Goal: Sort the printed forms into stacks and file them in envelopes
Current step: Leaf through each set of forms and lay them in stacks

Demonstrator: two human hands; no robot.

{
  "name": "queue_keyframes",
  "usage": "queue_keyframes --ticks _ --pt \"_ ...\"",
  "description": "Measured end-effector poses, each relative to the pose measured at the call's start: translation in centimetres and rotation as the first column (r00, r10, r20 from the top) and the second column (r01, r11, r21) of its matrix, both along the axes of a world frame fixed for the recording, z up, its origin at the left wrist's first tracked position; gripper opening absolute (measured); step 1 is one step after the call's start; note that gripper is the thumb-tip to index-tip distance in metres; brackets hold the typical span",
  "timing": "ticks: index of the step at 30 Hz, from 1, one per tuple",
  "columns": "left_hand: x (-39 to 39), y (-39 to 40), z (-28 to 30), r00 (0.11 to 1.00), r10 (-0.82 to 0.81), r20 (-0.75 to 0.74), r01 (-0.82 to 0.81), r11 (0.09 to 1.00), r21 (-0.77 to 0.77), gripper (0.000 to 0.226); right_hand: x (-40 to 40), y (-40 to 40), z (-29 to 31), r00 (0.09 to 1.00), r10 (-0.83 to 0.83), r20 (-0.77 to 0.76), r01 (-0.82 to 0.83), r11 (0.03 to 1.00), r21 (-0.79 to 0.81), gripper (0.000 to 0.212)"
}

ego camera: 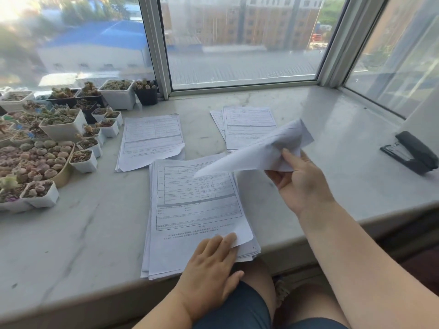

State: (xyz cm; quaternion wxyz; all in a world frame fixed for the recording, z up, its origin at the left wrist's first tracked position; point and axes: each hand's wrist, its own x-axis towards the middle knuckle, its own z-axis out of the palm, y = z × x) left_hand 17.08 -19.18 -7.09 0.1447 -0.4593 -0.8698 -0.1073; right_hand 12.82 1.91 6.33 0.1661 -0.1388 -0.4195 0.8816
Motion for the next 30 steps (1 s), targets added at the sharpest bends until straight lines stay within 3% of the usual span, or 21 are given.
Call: queue_keyframes --ticks 4,6,8,11,14,15,17,20,22,25,30 --pt "0.0 -0.2 0.4 0.998 0.017 0.064 -0.015 0.999 -0.038 0.05 -0.2 -1.6 -0.2 0.983 0.181 -0.032 -0.18 0.983 0.04 0.029" --pt "0.0 -0.2 0.9 0.995 0.026 0.097 -0.019 0.997 -0.068 0.049 -0.2 -1.6 -0.2 0.981 0.194 0.0 -0.193 0.978 0.076 0.028" --pt "-0.1 -0.4 1.7 0.99 0.048 0.134 -0.041 0.998 -0.055 0.05 0.2 -0.8 -0.7 0.991 0.093 0.099 -0.108 0.983 0.15 0.026" --pt "-0.7 -0.6 2.7 0.974 0.063 0.219 -0.083 0.993 0.084 0.048 1.9 2.0 -3.0 0.945 -0.145 0.292 0.039 0.94 0.339 0.027" --pt "-1.5 -0.7 2.7 0.982 0.031 0.188 -0.068 0.979 0.194 0.038 4.5 4.9 -6.2 0.845 -0.262 0.466 0.026 0.891 0.453 0.028" --pt "-1.8 -0.6 2.7 0.982 0.017 0.189 -0.055 0.979 0.195 0.045 5.4 5.6 -7.1 0.811 -0.279 0.513 0.012 0.886 0.463 0.027" --pt "-2.5 -0.4 2.9 0.978 -0.018 0.207 -0.018 0.985 0.171 0.069 6.7 6.7 -8.3 0.773 -0.309 0.554 0.042 0.896 0.441 0.028" --pt "-3.9 1.4 4.2 0.985 -0.111 0.131 0.092 0.985 0.146 0.077 7.7 8.8 -7.8 0.801 -0.352 0.484 0.253 0.932 0.26 0.026" --pt "-4.4 3.7 5.3 0.981 -0.186 0.053 0.181 0.98 0.083 0.074 8.1 10.2 -6.2 0.812 -0.398 0.427 0.377 0.916 0.138 0.023" --pt "-4.4 7.9 6.2 0.964 -0.261 0.052 0.262 0.965 -0.013 0.067 8.6 11.6 -3.5 0.846 -0.402 0.351 0.411 0.91 0.051 0.025" --pt "-2.8 16.2 4.1 0.946 -0.3 0.122 0.317 0.937 -0.149 0.037 9.6 12.4 -1.3 0.875 -0.378 0.302 0.368 0.925 0.092 0.022"
